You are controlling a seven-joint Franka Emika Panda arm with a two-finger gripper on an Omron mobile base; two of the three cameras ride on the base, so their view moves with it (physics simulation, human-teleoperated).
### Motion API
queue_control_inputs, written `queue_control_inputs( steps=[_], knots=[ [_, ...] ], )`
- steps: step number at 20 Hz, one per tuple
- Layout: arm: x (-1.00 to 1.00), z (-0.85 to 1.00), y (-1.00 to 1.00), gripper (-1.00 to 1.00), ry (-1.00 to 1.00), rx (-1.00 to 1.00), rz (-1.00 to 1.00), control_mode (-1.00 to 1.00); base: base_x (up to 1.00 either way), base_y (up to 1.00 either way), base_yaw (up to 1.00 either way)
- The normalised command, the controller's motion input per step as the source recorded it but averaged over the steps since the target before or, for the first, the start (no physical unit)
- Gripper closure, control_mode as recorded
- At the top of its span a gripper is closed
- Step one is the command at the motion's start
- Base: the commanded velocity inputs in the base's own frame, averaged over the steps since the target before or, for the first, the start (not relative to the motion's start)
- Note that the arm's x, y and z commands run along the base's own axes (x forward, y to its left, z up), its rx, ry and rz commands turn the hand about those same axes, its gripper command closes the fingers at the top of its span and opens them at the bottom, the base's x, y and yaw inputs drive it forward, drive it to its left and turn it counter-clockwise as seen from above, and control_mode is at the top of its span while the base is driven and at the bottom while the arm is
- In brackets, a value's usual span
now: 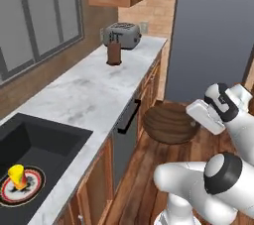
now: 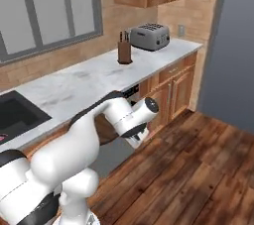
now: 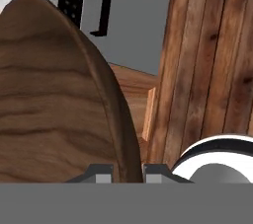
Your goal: Pick the cup and bowl and place them in the sink. Then turn on the water.
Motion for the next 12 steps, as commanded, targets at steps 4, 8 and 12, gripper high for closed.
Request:
queue_control_inputs(
  steps=[4, 8, 12],
  knots=[
    [0.00, 0.00, 0.00, 1.00, 0.00, 0.00, 0.00, 1.00, 0.24, 0.00, 0.87],
    [0.00, 0.00, 0.00, 1.00, 0.00, 0.00, 0.00, 1.00, 0.04, -0.01, 1.00],
    [0.00, 0.00, 0.00, 1.00, 0.00, 0.00, 0.00, 1.00, 0.00, 0.00, 0.93]
  ],
)
